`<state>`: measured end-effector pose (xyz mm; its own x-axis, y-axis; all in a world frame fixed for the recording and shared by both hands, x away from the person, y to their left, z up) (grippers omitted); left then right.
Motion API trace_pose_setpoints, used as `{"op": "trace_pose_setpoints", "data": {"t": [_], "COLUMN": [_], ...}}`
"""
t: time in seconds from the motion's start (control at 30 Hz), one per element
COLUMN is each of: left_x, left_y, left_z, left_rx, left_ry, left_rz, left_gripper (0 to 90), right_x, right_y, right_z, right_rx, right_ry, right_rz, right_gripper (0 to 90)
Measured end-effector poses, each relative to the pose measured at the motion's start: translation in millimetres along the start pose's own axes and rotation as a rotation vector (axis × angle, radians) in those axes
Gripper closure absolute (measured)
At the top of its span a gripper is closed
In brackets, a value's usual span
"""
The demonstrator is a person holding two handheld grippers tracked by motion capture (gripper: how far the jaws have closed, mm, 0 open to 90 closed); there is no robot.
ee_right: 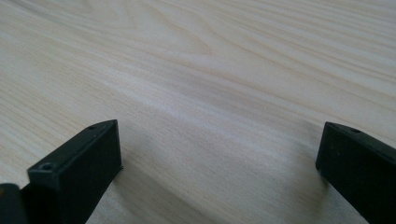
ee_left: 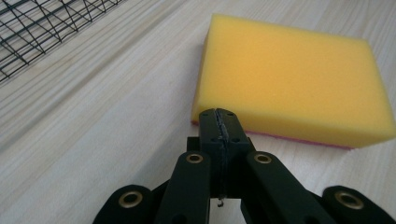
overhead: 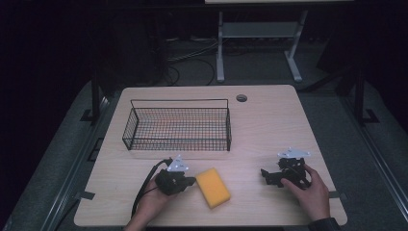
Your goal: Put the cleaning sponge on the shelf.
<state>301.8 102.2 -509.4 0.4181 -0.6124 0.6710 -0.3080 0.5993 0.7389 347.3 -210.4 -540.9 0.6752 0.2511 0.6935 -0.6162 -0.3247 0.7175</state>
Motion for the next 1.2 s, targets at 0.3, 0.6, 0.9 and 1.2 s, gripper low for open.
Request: {"op": "trace_pose_setpoints", "data": {"t": [0.3, 0.6, 0.9, 1.2], "left_x": [9.6, 21.4, 32.0, 39.8], "left_y": [-6.0, -15.7, -23.7, -21.8], "left_z": [-2.2, -3.4, -3.0, -0.3], "left_rx": [-0.004, -0.008, -0.017, -0.024], "left_ry": [0.002, -0.009, -0.025, -0.029], "left_rz": [0.008, 0.017, 0.02, 0.039], "left_gripper": [89.6, 89.6, 89.6, 89.6], "right_x": [0.1, 0.1, 0.1, 0.1], "right_y": [-0.1, -0.1, -0.1, -0.1], "right_z": [0.1, 0.0, 0.1, 0.1], "right_rx": [0.0, 0.0, -0.001, -0.001], "right_ry": [0.002, 0.0, 0.001, 0.001], "right_rz": [0.001, 0.001, 0.001, 0.001], "right_gripper": [0.0, 0.0, 0.0, 0.0]}}
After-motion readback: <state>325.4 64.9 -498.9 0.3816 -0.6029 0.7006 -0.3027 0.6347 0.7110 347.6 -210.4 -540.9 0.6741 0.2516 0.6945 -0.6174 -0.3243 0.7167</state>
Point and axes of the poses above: each handheld gripper's, and its own axes: y roughly backward along the jaws, x roughly out of its top, z roughly to its right, the point moved 8 cm from there along -y, roughly forward along the jaws, and after that the axes turned 3 degrees about -y, right-handed, at the moved point
